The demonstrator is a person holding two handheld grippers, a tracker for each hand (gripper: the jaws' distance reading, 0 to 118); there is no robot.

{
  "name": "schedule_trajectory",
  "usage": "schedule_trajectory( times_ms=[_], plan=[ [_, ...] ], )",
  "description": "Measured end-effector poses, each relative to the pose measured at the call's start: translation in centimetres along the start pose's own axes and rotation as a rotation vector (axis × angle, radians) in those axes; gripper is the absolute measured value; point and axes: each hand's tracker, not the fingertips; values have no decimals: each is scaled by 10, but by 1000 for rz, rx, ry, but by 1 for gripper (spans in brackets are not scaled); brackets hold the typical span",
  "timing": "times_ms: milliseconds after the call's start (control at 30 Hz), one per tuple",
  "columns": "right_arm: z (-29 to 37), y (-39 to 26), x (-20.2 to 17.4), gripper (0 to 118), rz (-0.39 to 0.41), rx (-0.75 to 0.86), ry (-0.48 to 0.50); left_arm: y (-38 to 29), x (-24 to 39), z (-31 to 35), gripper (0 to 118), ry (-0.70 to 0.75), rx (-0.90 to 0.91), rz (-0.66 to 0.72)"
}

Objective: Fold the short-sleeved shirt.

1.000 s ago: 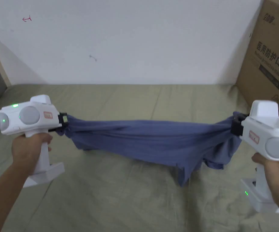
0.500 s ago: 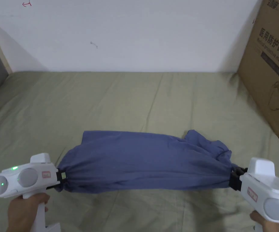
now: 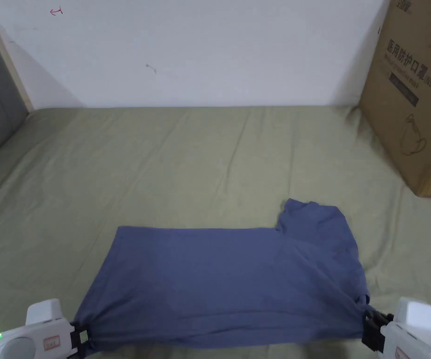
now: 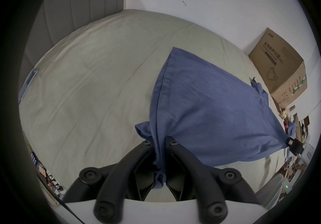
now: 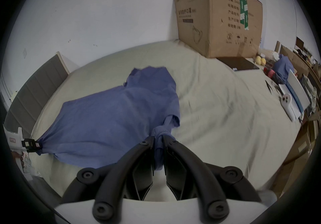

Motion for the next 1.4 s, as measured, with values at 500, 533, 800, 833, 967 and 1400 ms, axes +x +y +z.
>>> schedule_trajectory(
  times_ms=[500,533,800,833,967,1400],
  plan=[
    [12,-115,11,11,-26,-218,-30,-53,-3,8,25,80,-80,-67],
    [15,-111,6,18,-28,-218,-38,-49,-1,10,40,92,-84,-65],
    [72,-28,-4,97,-20,114,33,-1,46,84,105,-5,218,-101],
    [84,-15,-8,97,-12,174,42,6,56,99,105,-11,279,-113],
    [127,27,-21,96,26,381,56,26,89,146,105,-29,548,-209],
    [173,51,-50,0,142,644,-58,32,131,168,0,-74,813,-270]
  ],
)
